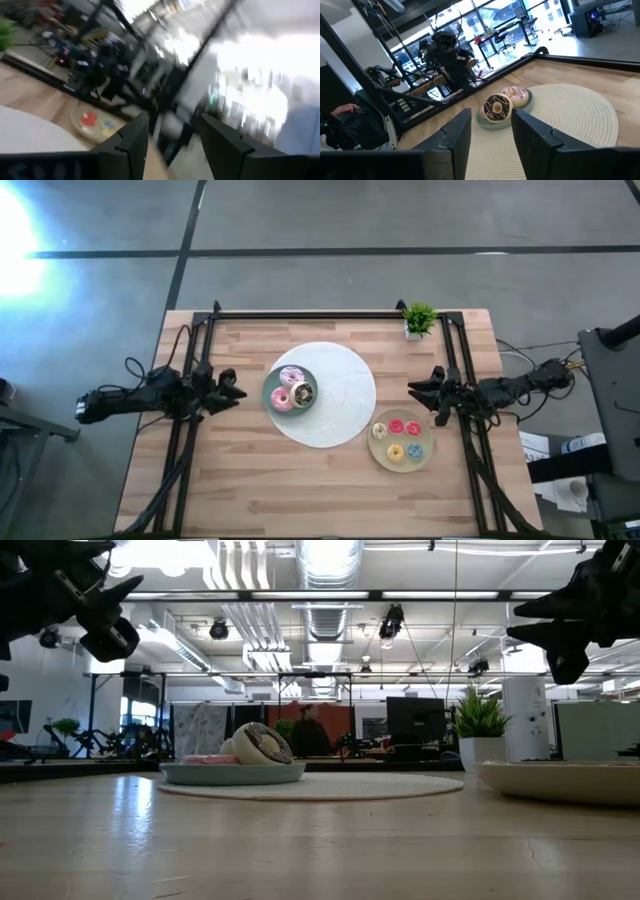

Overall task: Pick & Place donuts
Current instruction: Return to Home Position

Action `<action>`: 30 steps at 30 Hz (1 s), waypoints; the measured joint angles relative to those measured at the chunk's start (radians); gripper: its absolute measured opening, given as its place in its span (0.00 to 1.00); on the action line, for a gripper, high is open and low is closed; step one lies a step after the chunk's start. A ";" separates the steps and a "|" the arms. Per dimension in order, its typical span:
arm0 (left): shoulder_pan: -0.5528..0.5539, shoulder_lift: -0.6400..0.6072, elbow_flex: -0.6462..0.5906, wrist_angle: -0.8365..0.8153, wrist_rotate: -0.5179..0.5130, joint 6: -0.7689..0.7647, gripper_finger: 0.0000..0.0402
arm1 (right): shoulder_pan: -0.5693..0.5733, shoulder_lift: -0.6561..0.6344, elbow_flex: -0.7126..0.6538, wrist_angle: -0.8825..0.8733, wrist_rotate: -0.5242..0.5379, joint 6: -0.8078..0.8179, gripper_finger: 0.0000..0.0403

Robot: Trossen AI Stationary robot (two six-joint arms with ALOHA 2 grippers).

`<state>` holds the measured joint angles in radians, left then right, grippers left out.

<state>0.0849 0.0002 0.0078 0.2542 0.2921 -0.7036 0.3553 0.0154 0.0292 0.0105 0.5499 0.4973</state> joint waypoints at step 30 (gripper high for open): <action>-0.020 0.057 0.001 -0.185 0.021 0.436 0.37 | 0.000 0.003 0.000 -0.001 0.001 0.000 0.32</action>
<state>0.0650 0.0571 0.0090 0.0688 0.3129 -0.2680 0.3557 0.0180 0.0296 0.0097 0.5505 0.4973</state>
